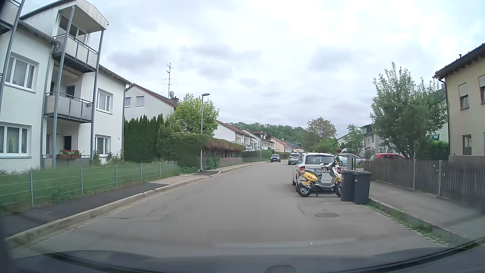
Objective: Follow the waypoints while adhering to traffic rules and regulations
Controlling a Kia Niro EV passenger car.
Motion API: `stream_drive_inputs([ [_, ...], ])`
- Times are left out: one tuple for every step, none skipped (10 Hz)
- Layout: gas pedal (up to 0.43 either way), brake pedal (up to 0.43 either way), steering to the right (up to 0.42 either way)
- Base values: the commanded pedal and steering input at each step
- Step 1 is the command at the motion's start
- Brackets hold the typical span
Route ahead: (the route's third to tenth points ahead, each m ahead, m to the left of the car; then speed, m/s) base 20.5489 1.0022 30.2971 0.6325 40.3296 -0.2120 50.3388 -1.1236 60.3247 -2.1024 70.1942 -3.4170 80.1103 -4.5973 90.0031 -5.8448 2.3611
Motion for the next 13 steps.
stream_drive_inputs([
  [0.0,0.195,0.133],
  [0.0,0.195,0.132],
  [0.0,0.195,0.133],
  [0.0,0.189,0.132],
  [0.0,0.189,0.131],
  [0.0,0.189,0.128],
  [0.0,0.189,0.124],
  [0.0,0.195,0.114],
  [0.0,0.195,0.1],
  [0.0,0.195,0.086],
  [0.0,0.195,0.072],
  [0.0,0.201,0.059],
  [0.0,0.201,0.048],
])
